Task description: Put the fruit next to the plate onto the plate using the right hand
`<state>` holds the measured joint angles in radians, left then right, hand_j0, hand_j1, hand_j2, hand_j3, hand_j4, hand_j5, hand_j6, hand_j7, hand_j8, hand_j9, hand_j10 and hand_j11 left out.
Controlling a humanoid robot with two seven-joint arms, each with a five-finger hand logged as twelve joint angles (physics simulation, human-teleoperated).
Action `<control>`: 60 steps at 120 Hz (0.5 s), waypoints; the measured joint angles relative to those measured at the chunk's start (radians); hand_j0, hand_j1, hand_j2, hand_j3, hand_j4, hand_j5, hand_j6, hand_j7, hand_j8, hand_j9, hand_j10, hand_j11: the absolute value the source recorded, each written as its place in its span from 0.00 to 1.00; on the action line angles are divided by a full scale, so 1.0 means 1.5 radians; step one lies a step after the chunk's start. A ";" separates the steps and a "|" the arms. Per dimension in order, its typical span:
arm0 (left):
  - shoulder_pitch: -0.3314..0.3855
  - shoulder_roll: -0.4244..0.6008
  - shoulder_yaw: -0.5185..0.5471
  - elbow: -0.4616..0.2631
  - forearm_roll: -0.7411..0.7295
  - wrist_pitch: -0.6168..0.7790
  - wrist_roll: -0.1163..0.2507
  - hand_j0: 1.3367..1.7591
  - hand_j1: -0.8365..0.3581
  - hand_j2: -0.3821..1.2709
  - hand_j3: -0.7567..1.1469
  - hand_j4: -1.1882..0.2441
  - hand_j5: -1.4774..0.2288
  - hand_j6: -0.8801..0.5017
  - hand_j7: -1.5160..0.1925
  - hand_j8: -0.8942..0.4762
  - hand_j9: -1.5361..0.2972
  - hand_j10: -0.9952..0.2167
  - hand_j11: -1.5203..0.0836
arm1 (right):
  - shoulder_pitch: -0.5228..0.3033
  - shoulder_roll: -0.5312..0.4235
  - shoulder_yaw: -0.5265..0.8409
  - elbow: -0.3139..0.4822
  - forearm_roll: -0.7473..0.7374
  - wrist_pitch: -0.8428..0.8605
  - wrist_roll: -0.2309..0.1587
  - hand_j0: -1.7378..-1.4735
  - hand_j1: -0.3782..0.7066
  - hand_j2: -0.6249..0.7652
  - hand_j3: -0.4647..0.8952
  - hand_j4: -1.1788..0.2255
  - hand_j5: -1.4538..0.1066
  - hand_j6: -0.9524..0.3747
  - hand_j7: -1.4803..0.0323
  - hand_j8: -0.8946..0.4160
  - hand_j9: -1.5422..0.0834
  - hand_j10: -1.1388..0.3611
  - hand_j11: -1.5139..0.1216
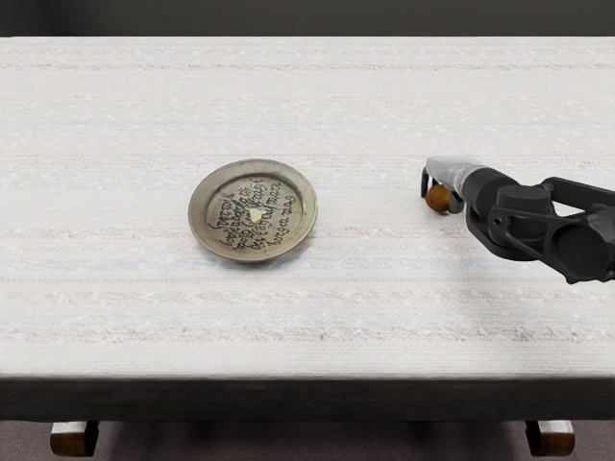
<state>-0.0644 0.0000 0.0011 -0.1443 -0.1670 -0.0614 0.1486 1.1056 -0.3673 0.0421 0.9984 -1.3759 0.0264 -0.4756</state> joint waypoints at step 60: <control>0.000 0.000 0.000 0.000 0.000 0.000 0.000 0.76 0.97 0.23 0.40 0.82 0.85 0.62 0.87 0.64 0.82 0.80 0.93 | 0.008 -0.001 0.000 -0.001 0.023 0.006 -0.003 0.35 0.68 0.61 0.34 0.49 0.26 0.44 0.32 0.53 0.31 0.60 0.29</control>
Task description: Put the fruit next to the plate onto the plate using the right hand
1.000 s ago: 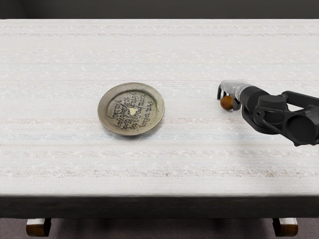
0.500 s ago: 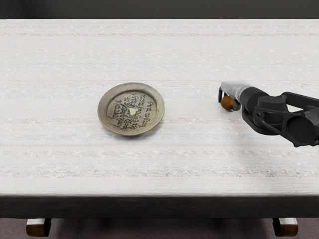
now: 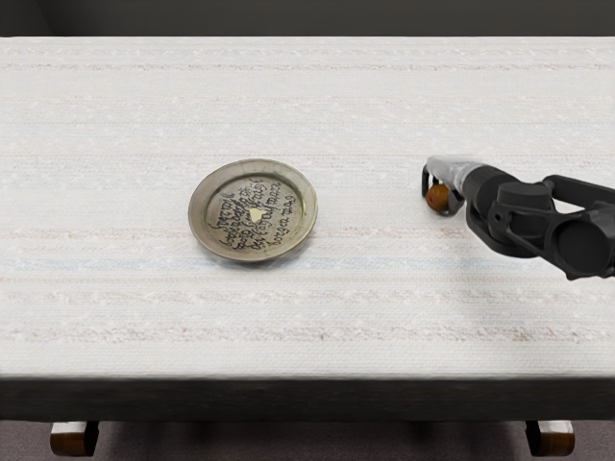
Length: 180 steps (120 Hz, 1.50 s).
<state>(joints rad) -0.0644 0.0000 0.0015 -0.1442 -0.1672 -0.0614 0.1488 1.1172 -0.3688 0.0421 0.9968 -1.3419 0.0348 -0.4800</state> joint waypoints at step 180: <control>0.000 0.000 0.000 0.000 0.000 0.000 0.000 0.76 0.97 0.23 0.40 0.82 0.85 0.62 0.87 0.64 0.82 0.80 0.93 | 0.150 0.158 0.003 -0.001 0.017 0.035 -0.032 0.31 0.66 0.67 0.34 0.43 0.19 0.43 0.27 0.44 0.27 0.22 0.25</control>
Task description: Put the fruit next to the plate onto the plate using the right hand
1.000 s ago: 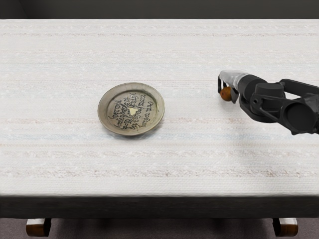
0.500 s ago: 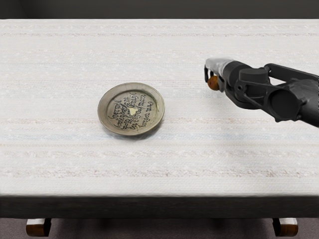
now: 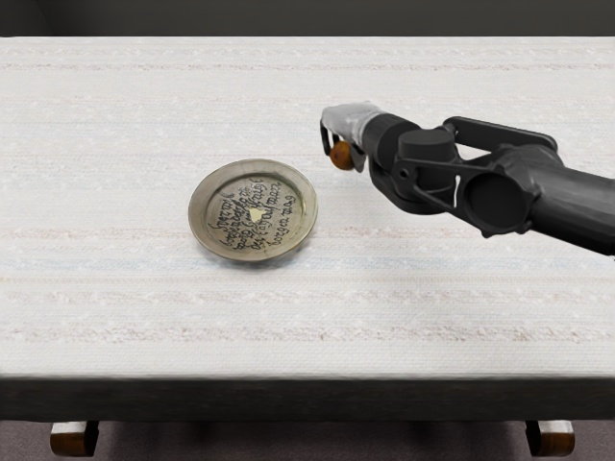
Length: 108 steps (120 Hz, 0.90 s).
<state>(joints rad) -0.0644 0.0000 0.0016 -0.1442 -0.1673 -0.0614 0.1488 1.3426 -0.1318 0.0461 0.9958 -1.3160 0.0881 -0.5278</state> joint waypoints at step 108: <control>0.000 0.000 0.000 0.000 0.000 0.000 0.000 0.76 0.97 0.23 0.40 0.82 0.85 0.62 0.87 0.64 0.82 0.80 0.93 | 0.007 0.088 -0.005 0.003 0.000 0.000 -0.017 0.32 0.61 0.63 0.34 0.40 0.20 0.39 0.27 0.40 0.27 0.22 0.25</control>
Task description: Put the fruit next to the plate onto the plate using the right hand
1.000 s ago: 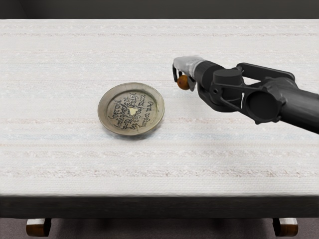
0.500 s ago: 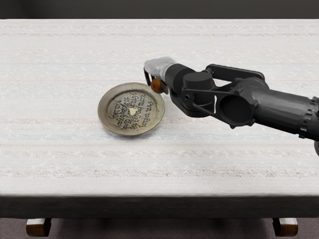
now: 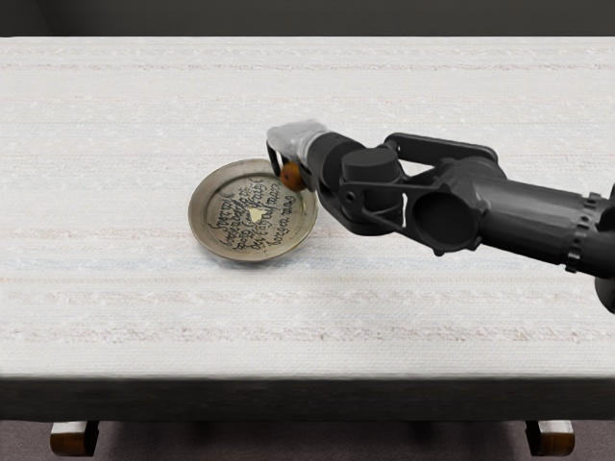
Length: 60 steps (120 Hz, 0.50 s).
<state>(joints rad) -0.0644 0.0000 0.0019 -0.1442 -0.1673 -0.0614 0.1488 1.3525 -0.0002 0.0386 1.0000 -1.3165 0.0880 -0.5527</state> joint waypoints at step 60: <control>0.000 0.000 0.000 0.000 0.000 0.000 0.000 0.76 0.97 0.23 0.40 0.82 0.85 0.62 0.87 0.64 0.82 0.80 0.93 | -0.007 0.000 -0.018 0.000 -0.005 -0.019 0.128 0.31 0.60 0.64 0.34 0.39 0.16 0.40 0.24 0.39 0.24 0.20 0.22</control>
<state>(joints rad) -0.0644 0.0000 0.0018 -0.1442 -0.1673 -0.0614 0.1489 1.3427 0.0000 0.0122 1.0006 -1.3246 0.0591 -0.3601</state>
